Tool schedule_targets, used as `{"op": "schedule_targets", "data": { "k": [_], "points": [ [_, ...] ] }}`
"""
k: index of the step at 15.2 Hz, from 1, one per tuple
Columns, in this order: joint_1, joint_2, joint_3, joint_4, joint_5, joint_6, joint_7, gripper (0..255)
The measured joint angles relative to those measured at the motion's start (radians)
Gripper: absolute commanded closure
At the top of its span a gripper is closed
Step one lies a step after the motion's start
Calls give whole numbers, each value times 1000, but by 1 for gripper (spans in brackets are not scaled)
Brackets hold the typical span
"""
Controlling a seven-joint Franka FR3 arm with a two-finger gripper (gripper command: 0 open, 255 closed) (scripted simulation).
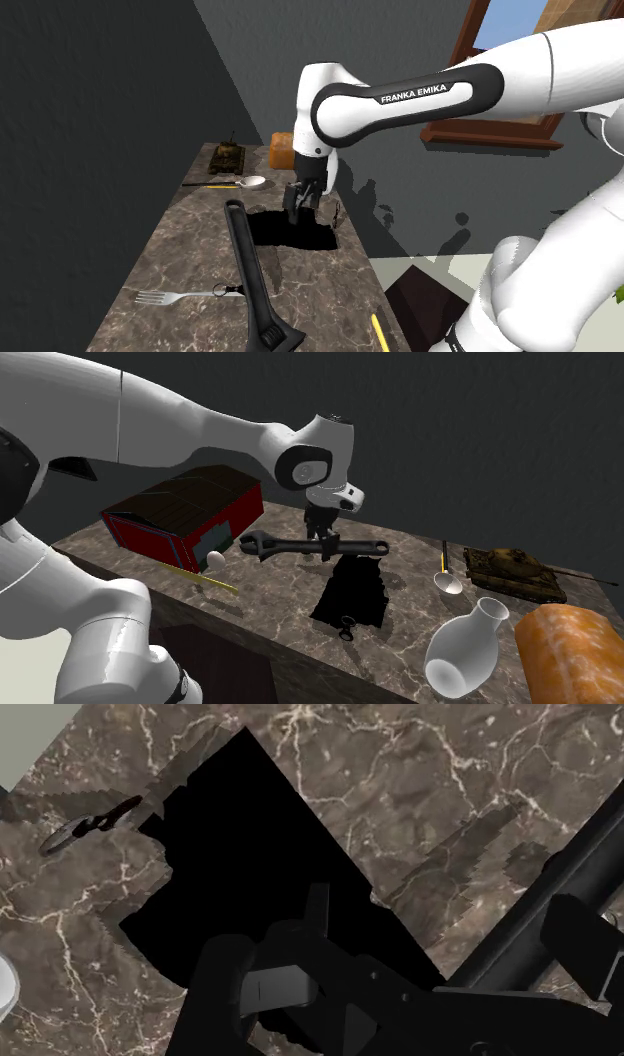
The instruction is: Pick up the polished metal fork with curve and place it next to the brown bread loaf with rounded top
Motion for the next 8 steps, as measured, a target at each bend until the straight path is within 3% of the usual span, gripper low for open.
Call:
{"op": "schedule_targets", "data": {
  "k": [8],
  "points": [
    [68,231,86,161,-53,102,1,0]
  ]
}}
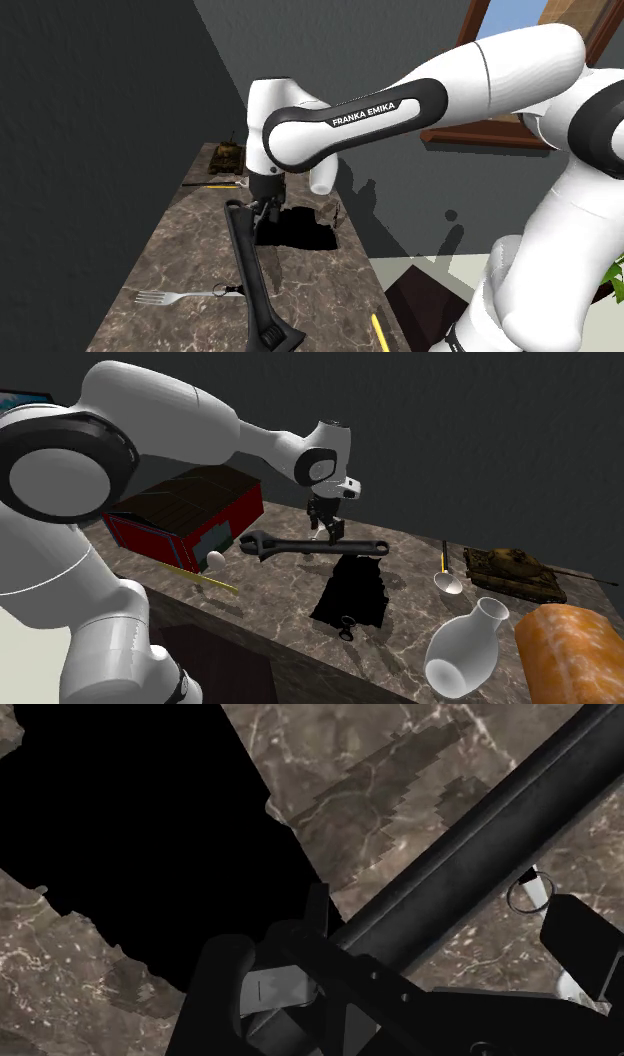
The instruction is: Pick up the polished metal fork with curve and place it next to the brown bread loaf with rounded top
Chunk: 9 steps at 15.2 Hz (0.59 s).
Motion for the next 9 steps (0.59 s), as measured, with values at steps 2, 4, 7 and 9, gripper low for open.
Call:
{"op": "schedule_targets", "data": {
  "k": [2,4,7,9],
  "points": [
    [19,61,19,40,-22,27,3,0],
    [38,127,34,101,-49,37,5,0],
    [69,221,53,189,-92,50,7,0],
    [97,278,66,244,-122,56,15,0]
  ]
}}
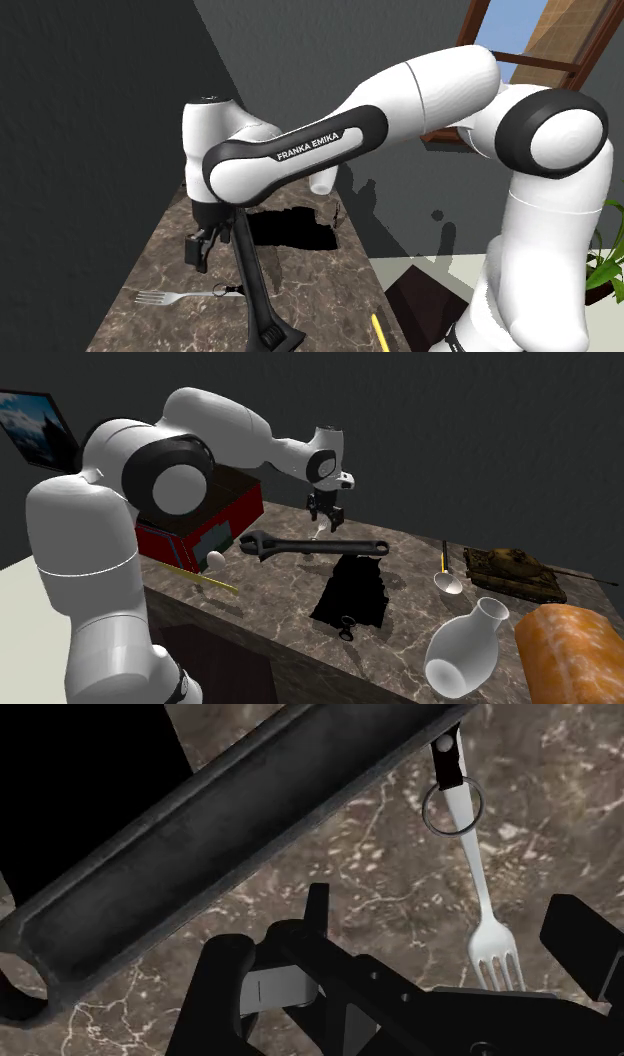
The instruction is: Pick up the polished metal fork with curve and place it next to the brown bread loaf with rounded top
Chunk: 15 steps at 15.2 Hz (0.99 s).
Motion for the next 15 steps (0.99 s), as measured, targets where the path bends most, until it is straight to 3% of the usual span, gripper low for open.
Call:
{"op": "schedule_targets", "data": {
  "k": [7,15],
  "points": [
    [99,216,19,218,-104,5,2,0],
    [112,268,12,197,-126,77,11,0]
  ]
}}
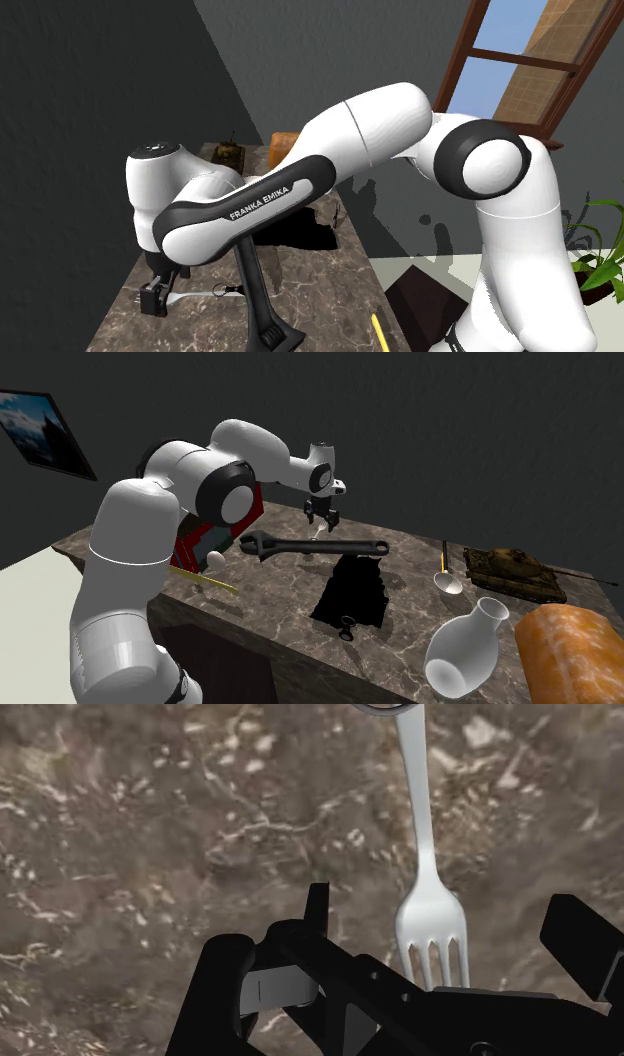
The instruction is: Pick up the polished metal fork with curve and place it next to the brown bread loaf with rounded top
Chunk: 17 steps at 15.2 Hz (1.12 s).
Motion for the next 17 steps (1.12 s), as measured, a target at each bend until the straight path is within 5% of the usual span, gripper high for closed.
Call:
{"op": "schedule_targets", "data": {
  "k": [6,7,17],
  "points": [
    [2,4,-1,0,-2,4,2,0],
    [2,4,-1,0,-2,4,2,255],
    [0,2,-2,4,-3,3,1,255]
  ]
}}
